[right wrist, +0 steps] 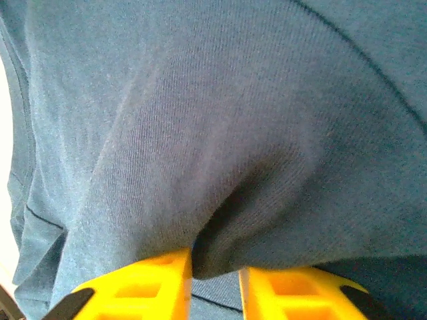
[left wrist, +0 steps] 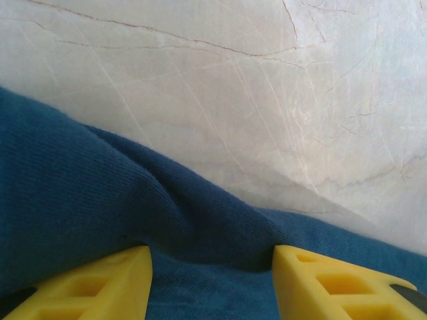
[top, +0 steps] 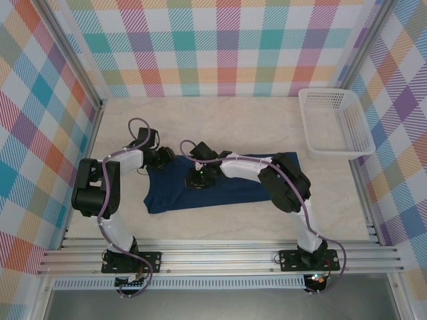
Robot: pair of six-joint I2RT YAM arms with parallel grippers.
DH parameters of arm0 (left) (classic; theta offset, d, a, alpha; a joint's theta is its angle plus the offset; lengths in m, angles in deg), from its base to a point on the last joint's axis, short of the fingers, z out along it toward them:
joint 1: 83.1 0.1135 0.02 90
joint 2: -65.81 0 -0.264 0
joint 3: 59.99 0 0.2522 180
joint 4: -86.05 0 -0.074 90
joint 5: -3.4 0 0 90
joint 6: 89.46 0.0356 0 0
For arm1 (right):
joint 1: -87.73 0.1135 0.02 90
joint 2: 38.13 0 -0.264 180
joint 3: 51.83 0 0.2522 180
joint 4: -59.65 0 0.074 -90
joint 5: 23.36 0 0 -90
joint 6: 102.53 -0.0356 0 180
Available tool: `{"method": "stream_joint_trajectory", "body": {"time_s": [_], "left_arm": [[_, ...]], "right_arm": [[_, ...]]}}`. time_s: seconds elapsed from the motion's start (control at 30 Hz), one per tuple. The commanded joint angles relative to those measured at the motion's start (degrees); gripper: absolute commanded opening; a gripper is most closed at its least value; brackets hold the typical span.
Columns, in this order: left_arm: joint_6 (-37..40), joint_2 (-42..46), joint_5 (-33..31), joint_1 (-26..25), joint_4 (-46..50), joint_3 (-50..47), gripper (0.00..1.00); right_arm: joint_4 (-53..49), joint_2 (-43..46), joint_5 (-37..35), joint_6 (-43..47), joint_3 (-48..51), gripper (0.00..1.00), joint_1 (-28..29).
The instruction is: Fold the inside-out t-shirt
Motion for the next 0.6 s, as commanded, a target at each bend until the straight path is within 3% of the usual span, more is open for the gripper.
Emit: {"method": "stream_joint_trajectory", "body": {"time_s": [0.0, 0.3, 0.57], "left_arm": [[1.49, -1.57, -0.50, 0.05, -0.57, 0.47, 0.50], [2.12, -2.87, -1.43, 0.05, -0.76, 0.42, 0.50], [2.65, -3.52, -2.21, 0.06, -0.58, 0.51, 0.50]], "right_arm": [[-0.30, -1.46, -1.54, -1.10, -1.96, 0.20, 0.69], [0.05, 0.14, -0.90, -1.41, -1.96, 0.00, 0.95], [-0.62, 4.16, -0.18, -1.48, 0.88, 0.00, 1.04]]}}
